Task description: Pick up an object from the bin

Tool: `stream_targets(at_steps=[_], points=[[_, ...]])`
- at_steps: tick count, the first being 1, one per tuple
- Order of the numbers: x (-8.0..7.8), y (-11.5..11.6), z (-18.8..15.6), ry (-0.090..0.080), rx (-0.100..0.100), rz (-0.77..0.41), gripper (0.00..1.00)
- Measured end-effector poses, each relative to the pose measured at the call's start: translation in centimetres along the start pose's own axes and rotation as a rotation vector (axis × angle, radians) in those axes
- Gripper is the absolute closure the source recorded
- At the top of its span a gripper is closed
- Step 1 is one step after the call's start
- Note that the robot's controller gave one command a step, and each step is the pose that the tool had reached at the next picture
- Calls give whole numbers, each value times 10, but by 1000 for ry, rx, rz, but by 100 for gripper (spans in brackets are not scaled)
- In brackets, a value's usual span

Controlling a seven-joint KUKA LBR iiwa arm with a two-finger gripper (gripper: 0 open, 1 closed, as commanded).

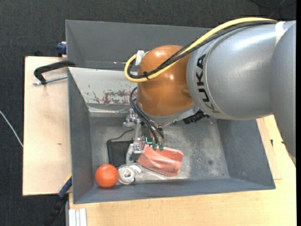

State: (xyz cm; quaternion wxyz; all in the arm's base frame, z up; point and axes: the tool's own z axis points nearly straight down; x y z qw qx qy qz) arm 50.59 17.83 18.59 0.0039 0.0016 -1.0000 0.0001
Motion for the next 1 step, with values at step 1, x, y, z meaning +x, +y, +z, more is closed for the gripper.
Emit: stream_targets(at_steps=[1], points=[[-2, -1, -4, -9, -2, 3, 0]])
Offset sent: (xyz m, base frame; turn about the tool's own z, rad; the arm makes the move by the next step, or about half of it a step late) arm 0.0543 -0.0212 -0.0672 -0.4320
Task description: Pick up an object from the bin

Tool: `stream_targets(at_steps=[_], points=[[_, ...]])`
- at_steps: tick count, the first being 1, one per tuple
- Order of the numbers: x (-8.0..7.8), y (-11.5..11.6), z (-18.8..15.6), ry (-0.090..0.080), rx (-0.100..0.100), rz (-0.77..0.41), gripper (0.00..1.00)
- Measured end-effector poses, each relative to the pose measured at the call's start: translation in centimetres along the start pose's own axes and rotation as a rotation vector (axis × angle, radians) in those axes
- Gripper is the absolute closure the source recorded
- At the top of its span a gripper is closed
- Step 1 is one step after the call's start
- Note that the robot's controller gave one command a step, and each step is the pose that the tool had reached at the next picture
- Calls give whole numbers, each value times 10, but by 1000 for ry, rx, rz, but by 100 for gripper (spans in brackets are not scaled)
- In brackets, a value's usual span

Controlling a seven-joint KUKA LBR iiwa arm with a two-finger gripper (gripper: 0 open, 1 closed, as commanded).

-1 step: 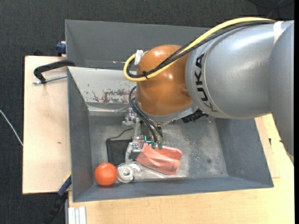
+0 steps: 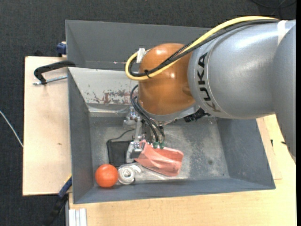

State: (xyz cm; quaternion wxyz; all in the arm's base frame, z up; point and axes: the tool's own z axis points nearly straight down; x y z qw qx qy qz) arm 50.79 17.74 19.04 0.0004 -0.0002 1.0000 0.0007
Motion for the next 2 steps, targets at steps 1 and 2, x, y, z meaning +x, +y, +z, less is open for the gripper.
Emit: stream_targets(at_steps=[1, 2], points=[[-39, -11, 46, -9, -1, -312, 0], [-26, -42, 64, 2, 0, -355, 0]])
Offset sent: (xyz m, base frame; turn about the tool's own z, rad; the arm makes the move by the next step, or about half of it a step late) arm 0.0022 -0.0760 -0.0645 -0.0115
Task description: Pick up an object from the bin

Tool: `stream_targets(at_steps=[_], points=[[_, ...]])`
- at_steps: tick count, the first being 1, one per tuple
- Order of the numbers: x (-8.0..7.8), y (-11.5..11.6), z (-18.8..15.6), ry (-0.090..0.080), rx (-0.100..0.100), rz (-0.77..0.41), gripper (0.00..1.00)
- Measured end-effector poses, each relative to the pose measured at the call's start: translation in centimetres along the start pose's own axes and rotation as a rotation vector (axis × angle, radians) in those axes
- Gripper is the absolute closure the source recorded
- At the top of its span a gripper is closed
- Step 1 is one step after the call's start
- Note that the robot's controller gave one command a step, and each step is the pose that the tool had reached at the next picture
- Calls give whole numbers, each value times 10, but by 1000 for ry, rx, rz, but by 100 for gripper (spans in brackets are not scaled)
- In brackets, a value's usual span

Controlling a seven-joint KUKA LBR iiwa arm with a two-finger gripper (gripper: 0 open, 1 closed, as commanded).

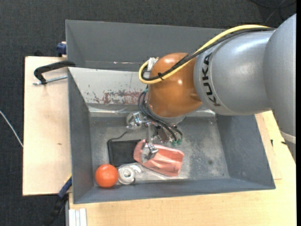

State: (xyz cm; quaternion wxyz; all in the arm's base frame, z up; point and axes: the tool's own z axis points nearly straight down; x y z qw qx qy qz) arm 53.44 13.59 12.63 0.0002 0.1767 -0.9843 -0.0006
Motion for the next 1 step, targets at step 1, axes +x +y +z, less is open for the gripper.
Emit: stream_targets(at_steps=[1], points=[[-4, 7, -2, -5, 0, 283, 0]])
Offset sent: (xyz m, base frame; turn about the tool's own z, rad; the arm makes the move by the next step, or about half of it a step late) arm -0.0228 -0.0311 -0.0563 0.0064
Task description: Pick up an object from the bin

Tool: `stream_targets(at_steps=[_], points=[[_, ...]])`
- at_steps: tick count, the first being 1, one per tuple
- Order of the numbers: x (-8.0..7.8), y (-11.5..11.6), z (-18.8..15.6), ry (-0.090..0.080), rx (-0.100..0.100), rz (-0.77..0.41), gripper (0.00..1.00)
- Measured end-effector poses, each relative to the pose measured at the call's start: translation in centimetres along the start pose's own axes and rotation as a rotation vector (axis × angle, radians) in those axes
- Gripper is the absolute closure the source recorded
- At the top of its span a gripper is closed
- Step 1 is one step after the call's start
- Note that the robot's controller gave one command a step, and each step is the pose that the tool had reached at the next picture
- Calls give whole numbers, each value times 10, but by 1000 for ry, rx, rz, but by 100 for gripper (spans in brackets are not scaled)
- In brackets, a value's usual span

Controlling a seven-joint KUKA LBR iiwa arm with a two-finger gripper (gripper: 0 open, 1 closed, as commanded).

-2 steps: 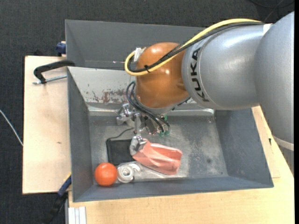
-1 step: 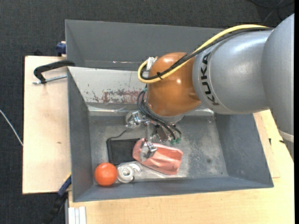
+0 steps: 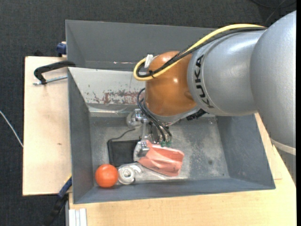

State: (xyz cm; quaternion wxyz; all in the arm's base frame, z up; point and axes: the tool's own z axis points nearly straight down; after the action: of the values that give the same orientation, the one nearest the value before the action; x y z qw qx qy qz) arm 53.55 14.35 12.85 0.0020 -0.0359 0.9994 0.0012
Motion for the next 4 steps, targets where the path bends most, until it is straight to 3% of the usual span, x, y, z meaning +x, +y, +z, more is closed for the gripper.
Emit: stream_targets(at_steps=[1, 2, 4], points=[[21, -31, 50, 1, -1, -273, 0], [-18, 43, 53, -6, 1, -243, 100], [-17, 43, 51, -4, 1, -243, 100]])
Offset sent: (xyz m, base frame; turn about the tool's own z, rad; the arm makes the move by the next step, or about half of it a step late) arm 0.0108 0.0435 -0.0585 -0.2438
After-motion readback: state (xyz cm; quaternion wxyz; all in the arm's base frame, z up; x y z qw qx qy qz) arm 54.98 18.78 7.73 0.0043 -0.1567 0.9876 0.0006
